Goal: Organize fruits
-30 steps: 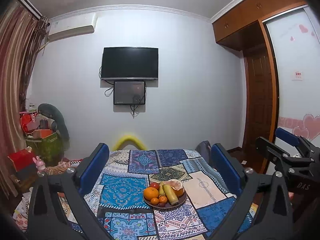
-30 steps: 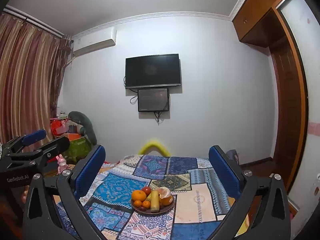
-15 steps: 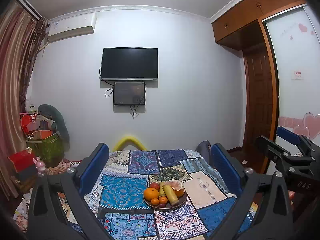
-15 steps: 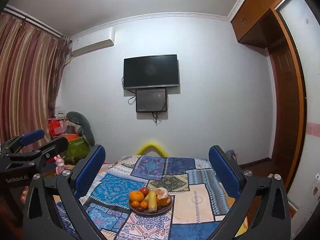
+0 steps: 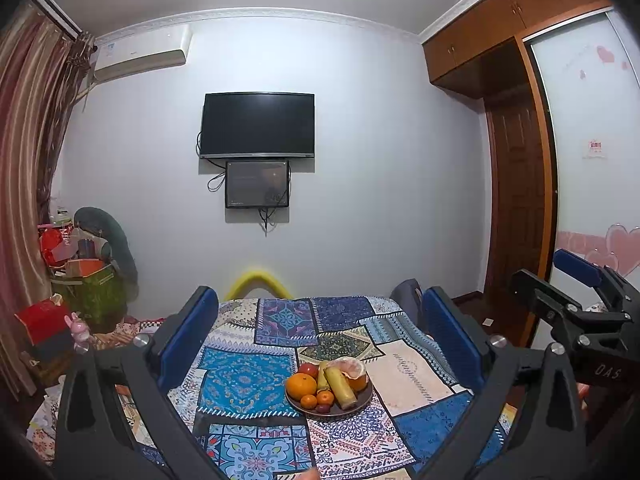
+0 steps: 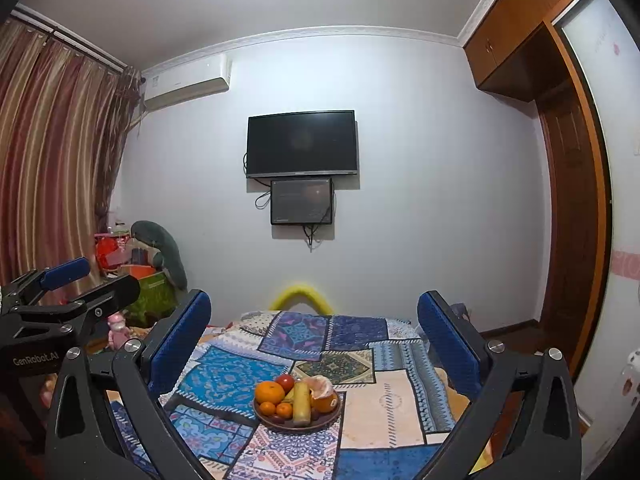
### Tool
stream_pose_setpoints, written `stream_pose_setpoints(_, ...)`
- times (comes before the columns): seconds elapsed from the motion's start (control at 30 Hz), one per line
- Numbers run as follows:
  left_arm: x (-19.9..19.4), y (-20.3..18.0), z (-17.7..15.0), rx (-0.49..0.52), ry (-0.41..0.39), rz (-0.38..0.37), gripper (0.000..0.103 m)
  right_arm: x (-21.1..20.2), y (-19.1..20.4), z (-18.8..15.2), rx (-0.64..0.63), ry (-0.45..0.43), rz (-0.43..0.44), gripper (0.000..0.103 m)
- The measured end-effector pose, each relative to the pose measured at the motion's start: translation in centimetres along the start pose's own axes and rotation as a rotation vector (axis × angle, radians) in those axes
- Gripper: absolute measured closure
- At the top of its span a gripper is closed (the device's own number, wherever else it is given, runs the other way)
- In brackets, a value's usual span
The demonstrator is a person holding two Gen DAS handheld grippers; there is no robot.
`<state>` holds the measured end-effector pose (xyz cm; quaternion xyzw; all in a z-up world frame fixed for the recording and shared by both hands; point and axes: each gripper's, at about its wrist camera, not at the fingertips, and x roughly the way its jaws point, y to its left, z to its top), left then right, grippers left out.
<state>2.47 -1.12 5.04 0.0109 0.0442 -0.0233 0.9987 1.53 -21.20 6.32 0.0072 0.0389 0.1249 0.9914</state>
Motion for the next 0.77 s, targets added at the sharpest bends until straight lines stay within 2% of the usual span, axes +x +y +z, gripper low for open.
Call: stream_pose_setpoints(0.77,0.44,0.42,-0.53,-0.005,0.012,-0.026,0.0,0.69,-0.01,-0.13,-0.019,0.01,-0.005,0.0)
